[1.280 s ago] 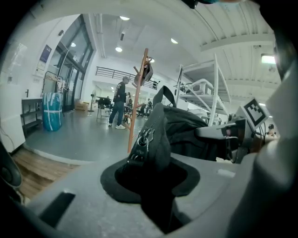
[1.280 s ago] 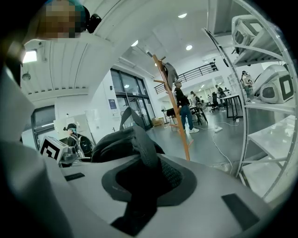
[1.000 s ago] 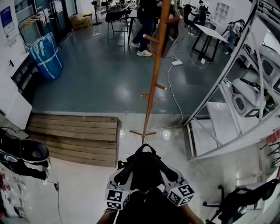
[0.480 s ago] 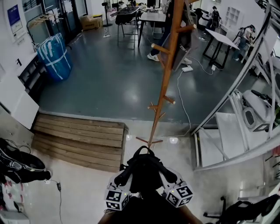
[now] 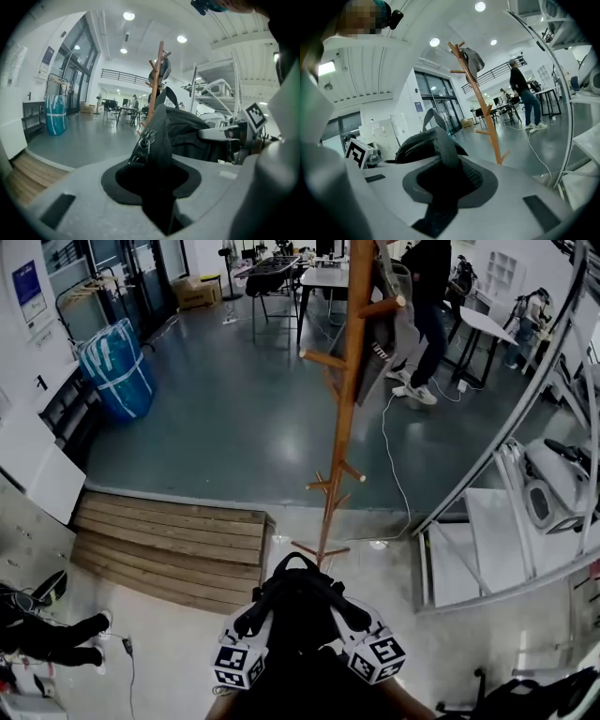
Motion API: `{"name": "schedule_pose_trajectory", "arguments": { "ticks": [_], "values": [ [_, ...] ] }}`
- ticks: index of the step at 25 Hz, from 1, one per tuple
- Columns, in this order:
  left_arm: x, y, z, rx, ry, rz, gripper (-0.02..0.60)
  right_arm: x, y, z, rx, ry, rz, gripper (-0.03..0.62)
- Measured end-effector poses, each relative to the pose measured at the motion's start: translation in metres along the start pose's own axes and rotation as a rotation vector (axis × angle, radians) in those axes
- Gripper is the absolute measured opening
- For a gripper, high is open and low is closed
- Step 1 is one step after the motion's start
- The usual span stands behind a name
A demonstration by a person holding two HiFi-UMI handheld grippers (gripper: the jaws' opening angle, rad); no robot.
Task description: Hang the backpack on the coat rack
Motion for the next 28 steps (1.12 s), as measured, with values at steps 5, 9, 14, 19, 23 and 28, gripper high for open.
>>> {"name": "schedule_pose_trajectory", "arguments": {
  "ticks": [5,9,14,19,23,28],
  "values": [
    [0.017,0.018,0.007,-0.033,-0.020,0.001,0.118,0.013,0.010,-0.009,-0.035,0.004,-0.019,0.071],
    [0.027,0.035,0.017,-0.070,-0.015,-0.007,0.118,0.019,0.021,-0.015,-0.071,0.007,-0.032,0.071],
    [0.032,0.059,0.038,-0.166,0.011,0.016,0.118,0.019,0.039,-0.017,-0.153,0.035,-0.052,0.071],
    [0.046,0.086,0.069,-0.282,0.064,0.057,0.118,0.022,0.063,-0.013,-0.272,0.084,-0.088,0.071],
    [0.056,0.099,0.096,-0.351,0.106,0.080,0.118,0.026,0.085,-0.005,-0.348,0.115,-0.117,0.071],
    [0.064,0.126,0.118,-0.433,0.150,0.101,0.118,0.024,0.109,-0.006,-0.419,0.157,-0.139,0.071]
  ]
}}
Point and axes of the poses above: the fingertips, and each gripper's own axes: y forward along the fingers, z to its left, x out of its top, the point moved 3 cm from there along -y, backward along the fingers, and after that the axes turned 5 degrees about z, right-handed, at the moved point
